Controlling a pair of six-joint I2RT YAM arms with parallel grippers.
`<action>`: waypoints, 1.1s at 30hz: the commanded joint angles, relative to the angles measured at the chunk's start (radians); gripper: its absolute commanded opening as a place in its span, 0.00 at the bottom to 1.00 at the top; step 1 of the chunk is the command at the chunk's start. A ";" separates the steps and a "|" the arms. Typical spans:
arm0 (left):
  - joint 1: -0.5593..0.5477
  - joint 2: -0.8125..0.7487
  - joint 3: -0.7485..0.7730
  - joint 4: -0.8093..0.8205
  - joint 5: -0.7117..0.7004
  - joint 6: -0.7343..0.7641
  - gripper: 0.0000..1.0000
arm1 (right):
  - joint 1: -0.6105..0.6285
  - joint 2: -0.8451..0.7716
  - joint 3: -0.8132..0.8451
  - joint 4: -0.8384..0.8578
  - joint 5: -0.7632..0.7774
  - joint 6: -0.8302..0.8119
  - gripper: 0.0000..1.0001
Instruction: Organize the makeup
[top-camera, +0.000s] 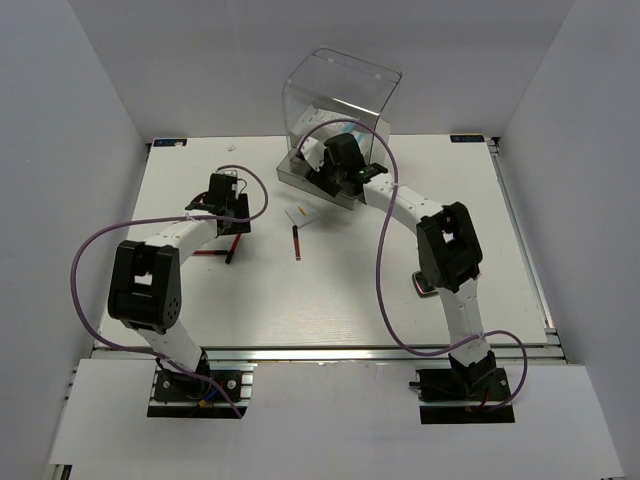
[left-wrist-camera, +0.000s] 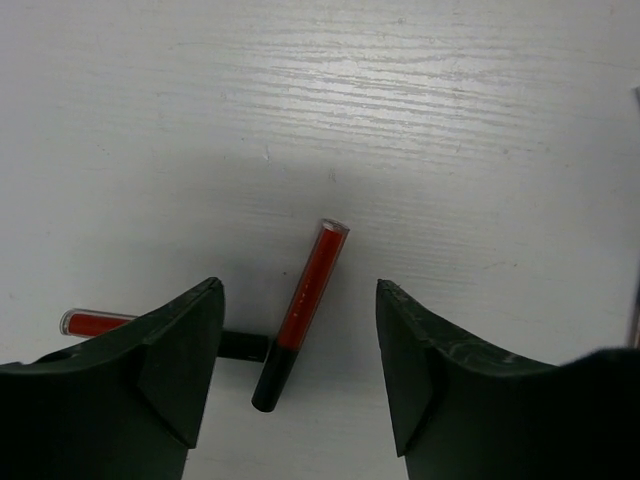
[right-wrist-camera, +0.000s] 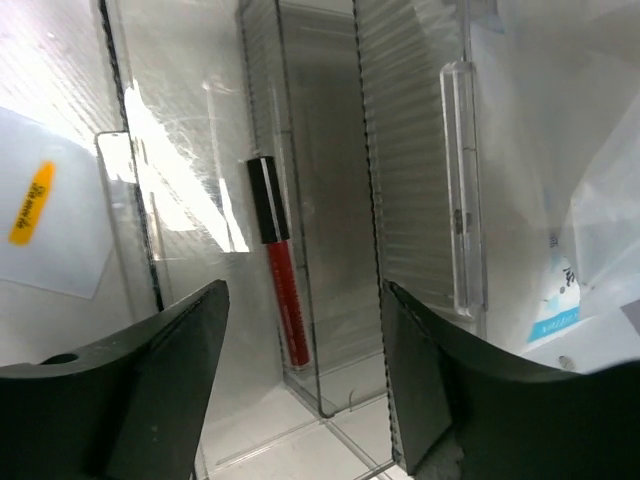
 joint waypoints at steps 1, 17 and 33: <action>0.000 0.024 -0.001 0.010 0.035 0.004 0.70 | 0.002 -0.109 -0.009 0.008 -0.041 0.037 0.69; 0.000 0.172 0.063 -0.053 0.103 -0.023 0.37 | -0.093 -0.444 -0.244 -0.030 -0.230 0.283 0.70; -0.002 -0.011 0.123 0.156 0.398 -0.437 0.00 | -0.276 -0.686 -0.469 0.017 -0.665 0.338 0.89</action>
